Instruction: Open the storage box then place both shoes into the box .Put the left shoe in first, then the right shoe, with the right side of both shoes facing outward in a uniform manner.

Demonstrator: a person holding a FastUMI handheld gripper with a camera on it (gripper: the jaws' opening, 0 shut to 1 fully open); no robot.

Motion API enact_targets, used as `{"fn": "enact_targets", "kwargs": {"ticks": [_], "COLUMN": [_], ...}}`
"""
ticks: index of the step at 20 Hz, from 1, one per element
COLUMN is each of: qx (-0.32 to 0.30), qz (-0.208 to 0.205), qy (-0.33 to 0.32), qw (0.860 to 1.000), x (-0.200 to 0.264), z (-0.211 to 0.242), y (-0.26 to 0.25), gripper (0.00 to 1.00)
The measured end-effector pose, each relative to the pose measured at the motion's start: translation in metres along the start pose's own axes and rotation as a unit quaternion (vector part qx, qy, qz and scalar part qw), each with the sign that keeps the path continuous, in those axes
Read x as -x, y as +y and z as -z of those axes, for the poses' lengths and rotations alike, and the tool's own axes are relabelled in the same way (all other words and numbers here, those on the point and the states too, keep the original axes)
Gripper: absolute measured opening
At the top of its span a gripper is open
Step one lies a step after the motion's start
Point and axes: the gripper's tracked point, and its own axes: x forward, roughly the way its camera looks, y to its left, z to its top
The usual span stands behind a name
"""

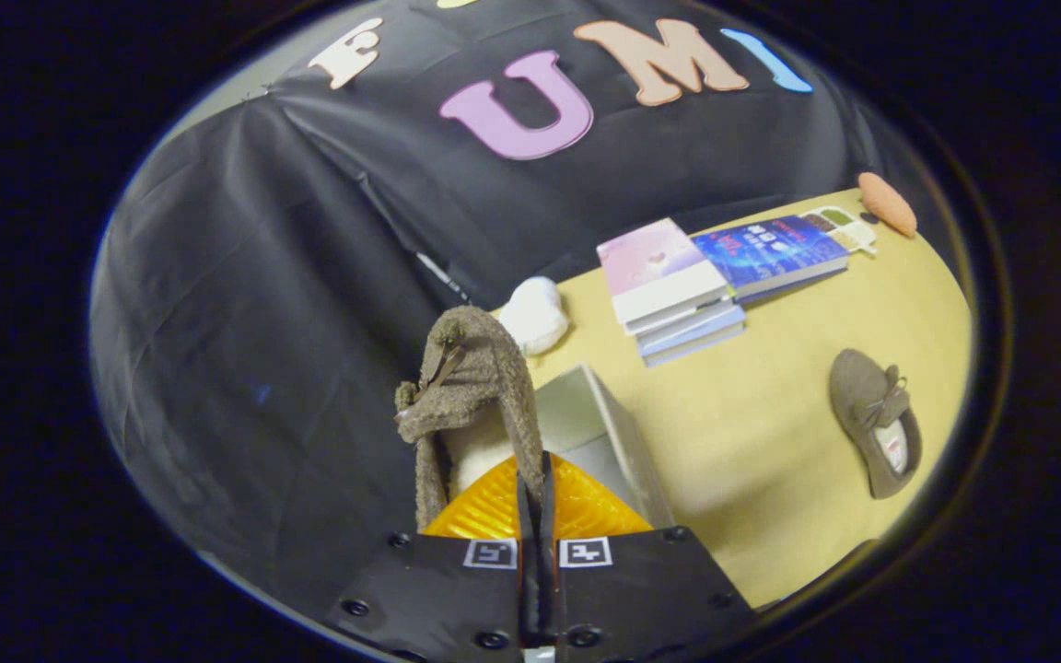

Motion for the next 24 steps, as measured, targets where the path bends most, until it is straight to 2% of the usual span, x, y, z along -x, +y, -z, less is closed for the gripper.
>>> {"fn": "enact_targets", "kwargs": {"ticks": [6, 15, 19, 22, 23, 24], "qx": [0.021, 0.017, 0.027, 0.035, 0.037, 0.039], "qz": [0.008, 0.064, 0.075, 0.084, 0.083, 0.082], "qy": [0.049, 0.091, 0.121, 0.139, 0.146, 0.151], "qw": [0.999, 0.994, 0.989, 0.986, 0.985, 0.984], "x": [-0.018, -0.047, -0.062, -0.064, -0.067, -0.069], "z": [0.054, 0.098, 0.118, 0.128, 0.131, 0.131], "y": [0.007, -0.003, -0.003, -0.004, -0.005, -0.006], "gripper": [0.03, 0.04, 0.04, 0.08, 0.14, 0.14]}}
